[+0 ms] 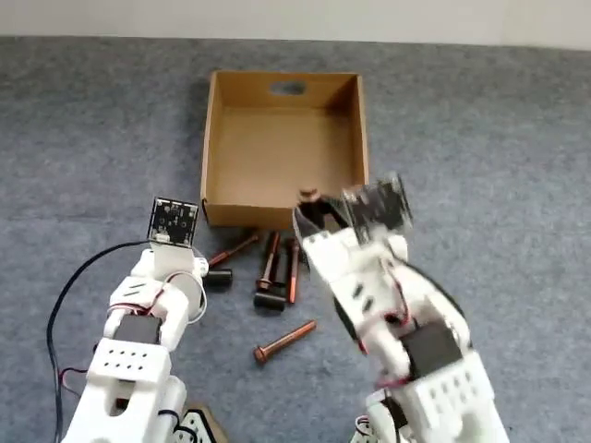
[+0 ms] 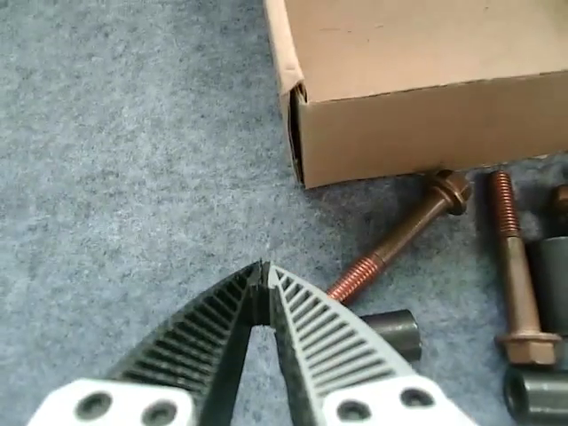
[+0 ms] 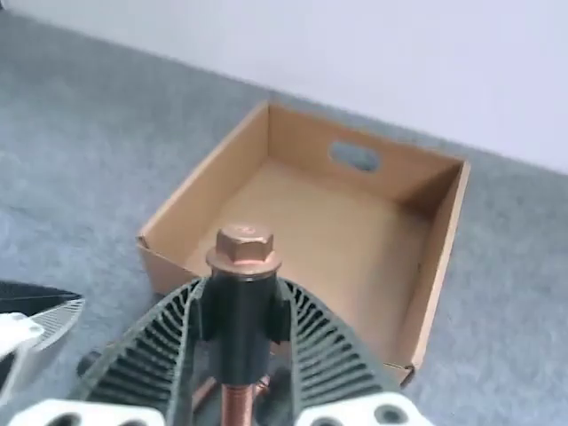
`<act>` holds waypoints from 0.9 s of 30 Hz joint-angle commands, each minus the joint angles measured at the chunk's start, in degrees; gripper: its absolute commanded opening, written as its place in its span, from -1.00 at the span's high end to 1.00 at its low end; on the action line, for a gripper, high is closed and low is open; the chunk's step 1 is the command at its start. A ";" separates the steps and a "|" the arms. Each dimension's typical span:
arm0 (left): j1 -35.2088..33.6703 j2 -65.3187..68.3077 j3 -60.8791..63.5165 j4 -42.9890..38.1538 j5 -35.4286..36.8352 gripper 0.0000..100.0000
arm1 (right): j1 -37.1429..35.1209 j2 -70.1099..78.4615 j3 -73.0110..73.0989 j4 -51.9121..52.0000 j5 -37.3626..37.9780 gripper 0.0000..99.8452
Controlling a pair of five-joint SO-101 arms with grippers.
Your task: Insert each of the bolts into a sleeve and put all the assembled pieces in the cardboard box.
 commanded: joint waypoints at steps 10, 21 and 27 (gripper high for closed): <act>-0.31 -1.36 0.31 -1.14 -0.53 0.97 | 12.53 47.87 -39.60 5.05 -0.53 0.99; -0.04 -1.36 0.31 -1.14 -0.53 0.97 | 11.56 86.02 -89.19 28.44 -0.53 0.99; -0.04 -1.36 0.31 -1.14 -0.53 0.97 | 11.56 106.51 -116.09 42.07 -5.01 0.99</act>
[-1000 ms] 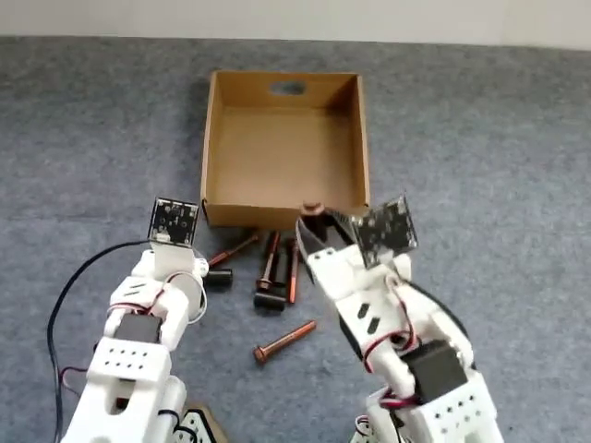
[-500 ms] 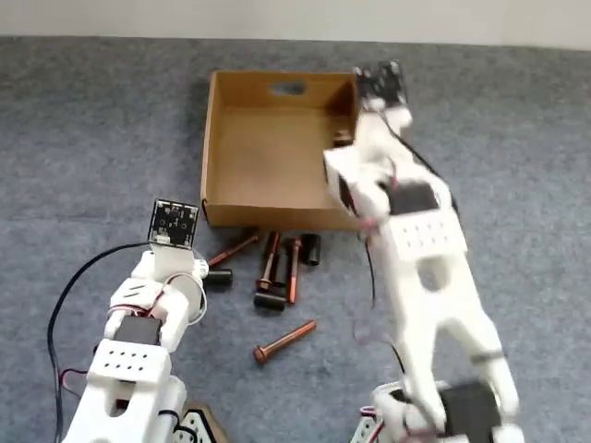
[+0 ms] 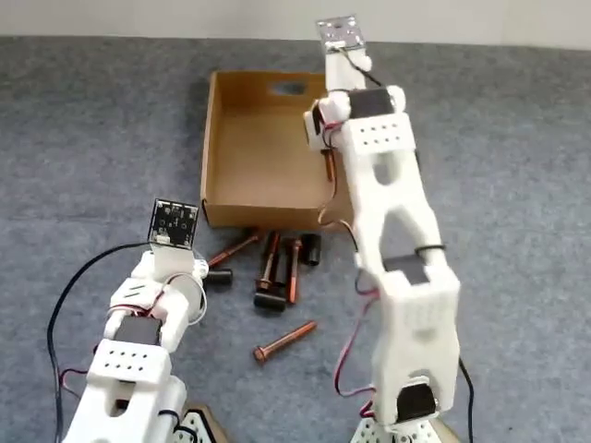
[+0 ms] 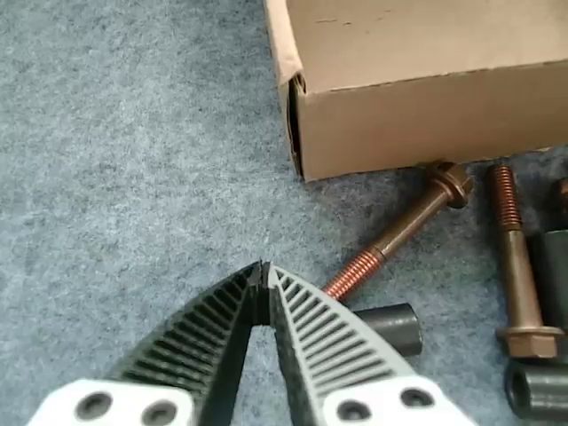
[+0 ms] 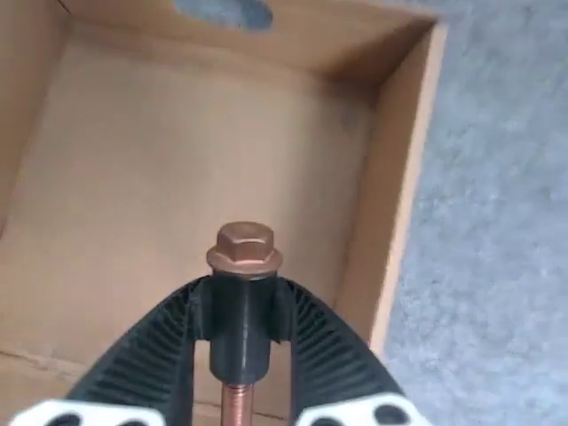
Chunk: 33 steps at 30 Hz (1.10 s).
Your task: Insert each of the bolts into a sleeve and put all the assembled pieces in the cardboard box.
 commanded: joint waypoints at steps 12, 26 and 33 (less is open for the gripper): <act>-0.04 -1.19 -0.40 -1.14 -0.44 0.97 | 0.13 25.01 -33.45 12.18 -2.46 0.99; -0.04 -1.19 -0.48 -1.14 -0.44 0.97 | -0.31 26.59 -33.63 14.90 -2.81 0.99; -0.04 -1.19 -0.48 -1.14 -0.44 0.97 | -0.22 27.21 -33.10 16.04 -2.90 0.98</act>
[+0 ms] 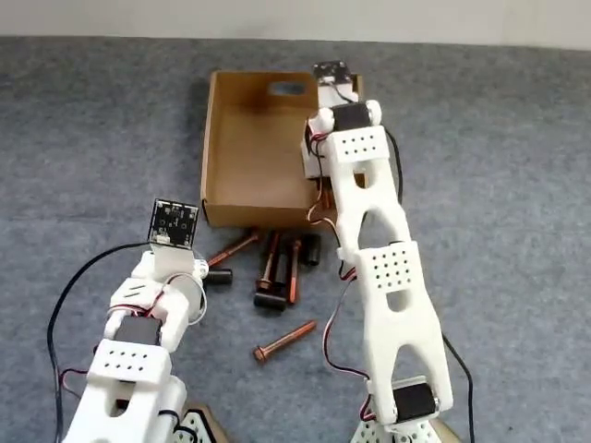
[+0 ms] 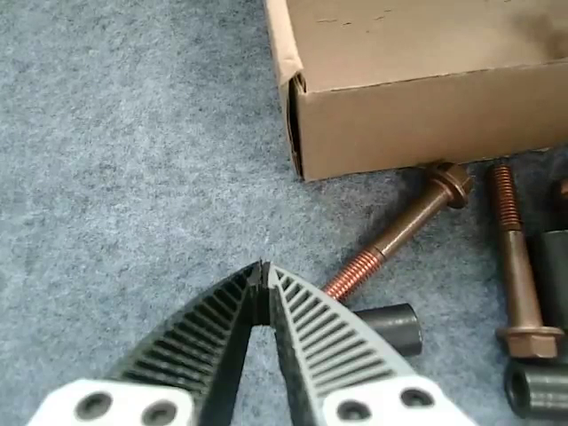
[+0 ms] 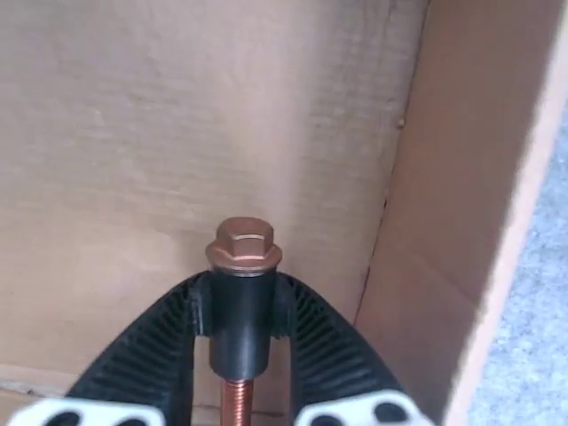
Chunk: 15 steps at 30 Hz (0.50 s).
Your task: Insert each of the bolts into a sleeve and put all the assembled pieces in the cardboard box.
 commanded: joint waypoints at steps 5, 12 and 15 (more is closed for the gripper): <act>-0.04 -1.19 -0.48 -1.14 -0.44 0.97 | -0.31 -0.92 -2.51 0.75 -2.20 0.82; -0.04 -1.19 -0.40 -1.14 -0.44 0.97 | -0.04 -2.68 -4.44 0.92 -4.66 0.82; -0.04 -1.19 -0.40 -1.14 -0.44 0.97 | -0.13 -5.14 -7.08 2.68 -4.57 0.82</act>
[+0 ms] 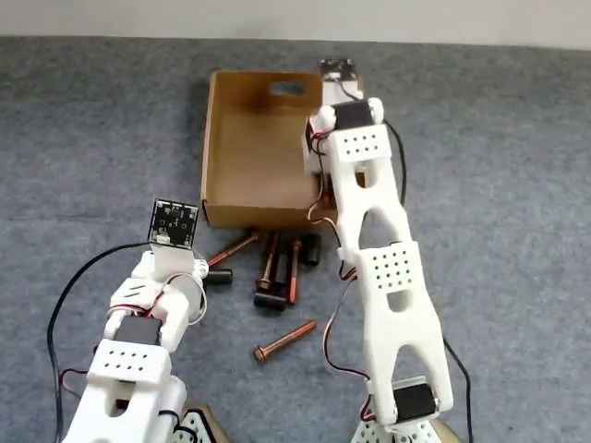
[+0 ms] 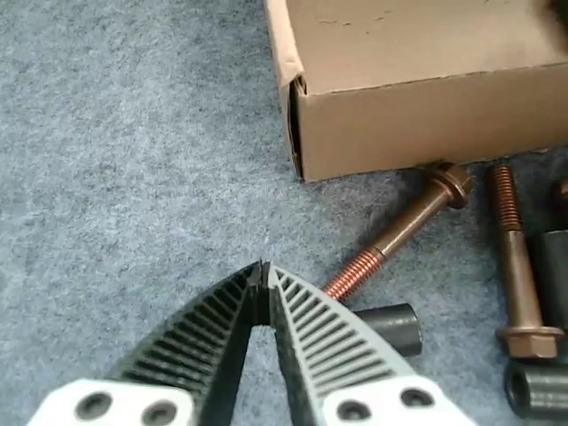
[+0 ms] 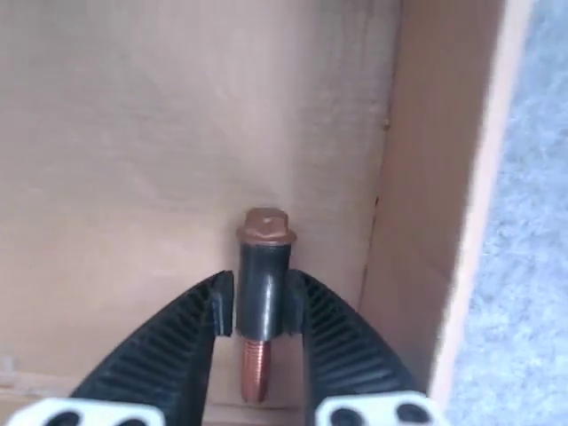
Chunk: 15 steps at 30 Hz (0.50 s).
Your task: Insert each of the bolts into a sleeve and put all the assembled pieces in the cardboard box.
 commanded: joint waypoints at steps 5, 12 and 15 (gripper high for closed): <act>-0.04 -1.19 -0.40 -1.14 -0.44 0.97 | 0.04 -9.36 -7.87 3.82 -0.44 0.82; -0.22 -1.19 -0.40 -1.14 -0.44 0.97 | -0.13 -18.33 -7.69 4.26 -0.44 0.82; -0.22 -1.19 -0.40 -1.14 -0.44 0.97 | -0.22 -24.04 -6.37 4.35 -0.44 0.82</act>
